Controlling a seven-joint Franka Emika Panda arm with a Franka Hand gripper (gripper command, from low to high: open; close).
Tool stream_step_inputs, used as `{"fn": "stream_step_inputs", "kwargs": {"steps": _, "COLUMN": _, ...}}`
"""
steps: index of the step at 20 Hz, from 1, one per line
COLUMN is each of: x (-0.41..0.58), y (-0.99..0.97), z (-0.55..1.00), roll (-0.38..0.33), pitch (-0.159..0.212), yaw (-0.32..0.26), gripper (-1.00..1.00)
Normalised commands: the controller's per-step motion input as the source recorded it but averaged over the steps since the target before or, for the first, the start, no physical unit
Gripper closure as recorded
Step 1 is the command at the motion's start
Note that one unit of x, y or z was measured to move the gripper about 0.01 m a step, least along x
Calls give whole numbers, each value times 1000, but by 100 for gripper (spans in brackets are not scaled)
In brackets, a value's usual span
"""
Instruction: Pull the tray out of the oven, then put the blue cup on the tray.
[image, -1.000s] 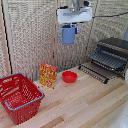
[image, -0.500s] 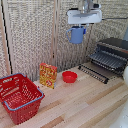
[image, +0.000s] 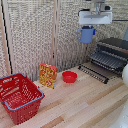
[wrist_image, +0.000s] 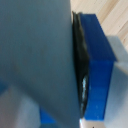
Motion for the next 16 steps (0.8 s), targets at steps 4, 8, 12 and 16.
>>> {"fn": "stream_step_inputs", "kwargs": {"steps": 4, "x": 107, "y": -992, "z": 92, "roll": -3, "pitch": 0, "yaw": -66, "gripper": 100}}
{"fn": "stream_step_inputs", "kwargs": {"steps": 8, "x": 72, "y": -919, "z": 34, "roll": -57, "pitch": 0, "yaw": -66, "gripper": 100}}
{"fn": "stream_step_inputs", "kwargs": {"steps": 12, "x": 74, "y": -784, "z": 18, "roll": -108, "pitch": 0, "yaw": -52, "gripper": 100}}
{"fn": "stream_step_inputs", "kwargs": {"steps": 16, "x": 0, "y": -436, "z": -9, "roll": -186, "pitch": 28, "yaw": -2, "gripper": 100}}
